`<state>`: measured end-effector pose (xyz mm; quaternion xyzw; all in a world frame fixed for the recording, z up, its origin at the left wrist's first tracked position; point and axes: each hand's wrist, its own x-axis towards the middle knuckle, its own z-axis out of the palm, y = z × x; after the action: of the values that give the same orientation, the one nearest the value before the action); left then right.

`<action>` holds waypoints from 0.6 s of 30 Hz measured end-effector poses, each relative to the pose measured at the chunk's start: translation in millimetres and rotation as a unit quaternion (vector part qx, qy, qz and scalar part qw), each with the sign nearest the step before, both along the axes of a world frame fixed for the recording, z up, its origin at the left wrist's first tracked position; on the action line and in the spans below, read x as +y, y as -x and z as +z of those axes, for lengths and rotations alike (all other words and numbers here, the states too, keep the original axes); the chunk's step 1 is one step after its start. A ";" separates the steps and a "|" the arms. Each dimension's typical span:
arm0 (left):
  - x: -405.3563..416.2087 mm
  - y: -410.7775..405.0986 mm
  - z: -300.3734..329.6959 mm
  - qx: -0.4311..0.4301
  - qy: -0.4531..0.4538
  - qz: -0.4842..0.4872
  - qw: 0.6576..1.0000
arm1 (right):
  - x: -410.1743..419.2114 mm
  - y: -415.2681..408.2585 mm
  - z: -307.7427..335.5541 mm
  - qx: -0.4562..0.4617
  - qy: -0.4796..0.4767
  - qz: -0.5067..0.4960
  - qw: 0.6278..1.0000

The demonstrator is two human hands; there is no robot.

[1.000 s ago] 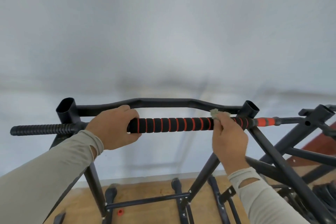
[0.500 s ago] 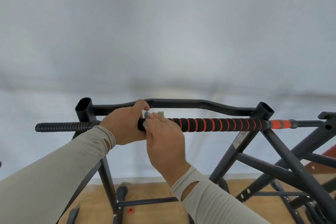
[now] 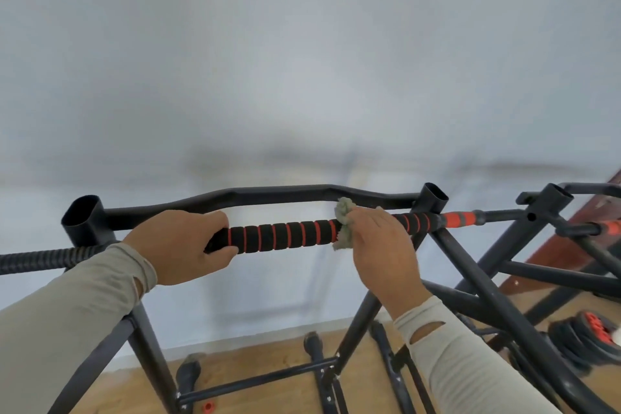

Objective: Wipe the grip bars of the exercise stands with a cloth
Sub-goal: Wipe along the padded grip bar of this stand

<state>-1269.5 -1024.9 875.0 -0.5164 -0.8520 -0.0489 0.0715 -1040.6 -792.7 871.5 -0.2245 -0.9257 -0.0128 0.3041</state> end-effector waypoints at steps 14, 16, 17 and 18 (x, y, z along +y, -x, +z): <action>-3.6 -8.4 -15.4 0.065 -0.121 -0.040 0.990 | 77.6 -57.9 23.5 -0.057 0.123 -0.254 0.958; -6.9 -11.9 -23.6 0.068 -0.156 -0.039 0.985 | 61.0 -47.1 8.4 0.033 0.128 -0.203 0.970; -8.2 -11.5 -25.7 0.067 -0.164 -0.044 0.983 | 50.7 -41.3 2.0 0.069 0.131 -0.182 0.972; -8.8 -10.5 -26.1 0.064 -0.170 -0.052 0.982 | 40.5 -36.0 -3.2 0.095 0.136 -0.168 0.972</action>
<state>-1259.0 -1033.8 848.9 -0.5427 -0.7965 -0.1636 0.2105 -1004.7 -752.2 868.3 -0.4159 -0.8347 0.0833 0.3512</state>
